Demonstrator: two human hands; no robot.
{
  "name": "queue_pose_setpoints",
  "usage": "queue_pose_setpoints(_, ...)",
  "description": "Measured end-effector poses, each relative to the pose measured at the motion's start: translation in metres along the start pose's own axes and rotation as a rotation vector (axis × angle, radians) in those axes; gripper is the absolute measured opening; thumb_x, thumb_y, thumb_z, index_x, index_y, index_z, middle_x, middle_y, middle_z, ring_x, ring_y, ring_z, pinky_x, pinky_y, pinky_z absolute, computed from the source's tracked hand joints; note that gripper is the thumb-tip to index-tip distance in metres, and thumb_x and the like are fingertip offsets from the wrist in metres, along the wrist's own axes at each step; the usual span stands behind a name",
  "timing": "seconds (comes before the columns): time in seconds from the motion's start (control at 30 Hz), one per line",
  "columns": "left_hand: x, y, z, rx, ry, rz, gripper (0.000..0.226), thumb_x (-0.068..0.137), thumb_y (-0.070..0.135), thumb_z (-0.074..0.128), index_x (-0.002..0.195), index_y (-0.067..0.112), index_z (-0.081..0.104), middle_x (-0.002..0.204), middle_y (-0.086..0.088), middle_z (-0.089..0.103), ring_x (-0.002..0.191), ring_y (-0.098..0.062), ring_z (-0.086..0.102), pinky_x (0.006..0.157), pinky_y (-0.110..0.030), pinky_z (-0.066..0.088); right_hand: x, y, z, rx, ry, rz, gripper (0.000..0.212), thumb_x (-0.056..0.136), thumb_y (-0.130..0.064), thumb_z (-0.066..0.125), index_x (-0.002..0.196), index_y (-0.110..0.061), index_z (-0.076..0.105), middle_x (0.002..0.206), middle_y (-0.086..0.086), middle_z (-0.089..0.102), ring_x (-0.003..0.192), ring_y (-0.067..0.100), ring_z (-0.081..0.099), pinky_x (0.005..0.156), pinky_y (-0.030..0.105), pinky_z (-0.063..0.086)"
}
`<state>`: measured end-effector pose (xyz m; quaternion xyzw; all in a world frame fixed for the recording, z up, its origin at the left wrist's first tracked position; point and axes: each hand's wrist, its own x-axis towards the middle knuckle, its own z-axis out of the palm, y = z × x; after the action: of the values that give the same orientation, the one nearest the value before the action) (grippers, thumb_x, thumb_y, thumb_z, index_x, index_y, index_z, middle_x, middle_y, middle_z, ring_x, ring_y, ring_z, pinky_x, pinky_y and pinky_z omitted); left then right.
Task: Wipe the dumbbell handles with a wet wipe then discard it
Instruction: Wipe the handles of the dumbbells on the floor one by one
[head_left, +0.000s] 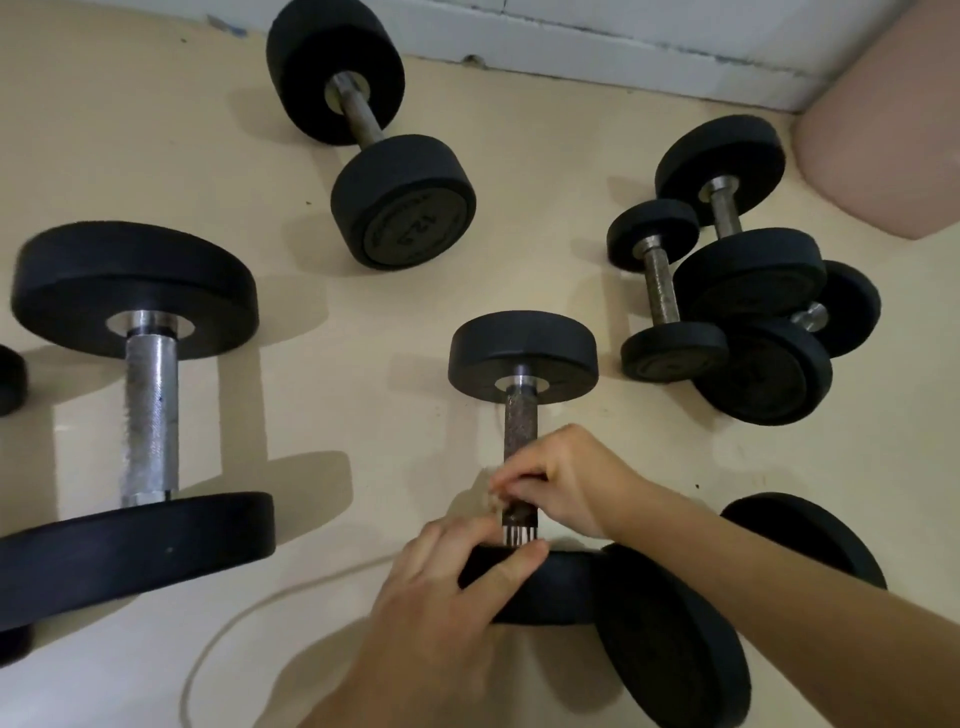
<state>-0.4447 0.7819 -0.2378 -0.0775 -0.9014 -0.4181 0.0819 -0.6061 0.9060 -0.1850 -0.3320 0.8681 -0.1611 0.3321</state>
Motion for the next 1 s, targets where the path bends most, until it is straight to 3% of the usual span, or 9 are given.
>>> queue_pose_setpoints(0.1,-0.004,-0.003,-0.011,0.080,0.009,-0.010,0.062,0.067,0.020,0.046,0.126,0.036,0.053,0.108,0.004,0.051,0.090,-0.016,0.050,0.065,-0.031,0.053,0.030,0.002,-0.001,-0.337,0.301,-0.037,0.020,0.087,-0.007,0.061,0.098,-0.018,0.074,0.097,0.001,0.073,0.091,0.024,0.065,0.082,0.038,0.052)
queue_pose_setpoints(0.17,-0.010,-0.008,-0.019,0.106,-0.046,-0.031,0.067,0.067,0.021,0.056,0.131,0.041,0.047,0.111,0.007,0.045,0.090,-0.011,0.049,0.059,-0.026,0.054,0.030,0.004,0.011,-0.326,0.436,-0.066,0.021,0.078,0.000,0.067,0.088,-0.017,0.076,0.088,0.002,0.074,0.081,0.025,0.067,0.073,0.037,0.056)
queue_pose_setpoints(0.33,-0.019,-0.022,-0.032,0.060,-0.150,-0.143,0.097,0.050,0.018,0.086,0.131,0.046,0.041,0.112,0.012,0.043,0.084,-0.004,0.048,0.051,-0.025,0.053,-0.006,-0.001,0.029,0.059,0.210,-0.070,0.015,0.083,-0.009,0.068,0.088,-0.020,0.077,0.089,-0.007,0.075,0.081,0.004,0.068,0.082,0.026,0.055)
queue_pose_setpoints(0.47,-0.023,-0.024,-0.038,0.099,-0.172,-0.182,0.092,0.056,0.021,0.085,0.132,0.048,0.040,0.114,0.015,0.045,0.087,-0.003,0.047,0.051,-0.023,0.050,0.031,0.001,0.010,-0.233,0.415,-0.181,0.016,0.082,-0.010,0.061,0.081,-0.017,0.075,0.081,0.003,0.074,0.072,0.025,0.066,0.069,0.037,0.056)
queue_pose_setpoints(0.57,-0.024,-0.022,-0.042,0.090,-0.148,-0.194,0.086,0.059,0.023,0.086,0.131,0.044,0.044,0.110,0.013,0.049,0.082,-0.004,0.048,0.048,-0.022,0.049,0.032,0.003,0.027,-0.005,0.638,-0.074,0.016,0.084,-0.007,0.067,0.086,-0.019,0.077,0.092,-0.006,0.075,0.082,0.014,0.067,0.079,0.026,0.052)
queue_pose_setpoints(0.7,-0.023,-0.024,-0.045,0.061,-0.073,-0.166,0.078,0.059,0.024,0.088,0.125,0.038,0.049,0.105,0.012,0.050,0.075,-0.007,0.054,0.049,-0.022,0.049,-0.002,0.000,0.045,0.563,0.459,0.088,0.014,0.078,-0.001,0.070,0.084,-0.011,0.077,0.099,-0.009,0.072,0.095,0.002,0.066,0.088,0.018,0.049)
queue_pose_setpoints(0.77,-0.026,-0.025,-0.045,0.050,-0.050,-0.189,0.079,0.059,0.022,0.088,0.124,0.039,0.047,0.106,0.013,0.050,0.077,-0.009,0.057,0.050,-0.022,0.049,0.009,-0.001,0.039,0.563,0.501,0.096,0.014,0.078,-0.001,0.071,0.085,-0.012,0.076,0.096,-0.006,0.073,0.092,0.004,0.067,0.088,0.021,0.051)
queue_pose_setpoints(0.9,-0.030,-0.026,-0.046,0.125,-0.077,-0.260,0.080,0.055,0.019,0.088,0.121,0.037,0.046,0.108,0.013,0.050,0.074,-0.010,0.058,0.045,-0.022,0.045,0.045,-0.007,0.036,0.359,0.804,0.138,0.011,0.081,-0.011,0.071,0.089,-0.017,0.076,0.091,-0.008,0.065,0.083,0.002,0.059,0.077,0.011,0.045)
queue_pose_setpoints(1.0,-0.027,-0.025,-0.058,0.271,-0.152,-0.344,0.077,0.052,0.021,0.085,0.116,0.036,0.045,0.111,0.011,0.053,0.073,-0.015,0.060,0.044,-0.025,0.045,0.038,-0.010,0.049,0.478,0.777,0.222,0.010,0.083,-0.014,0.069,0.089,-0.021,0.074,0.090,-0.007,0.070,0.083,0.003,0.062,0.075,0.015,0.047)
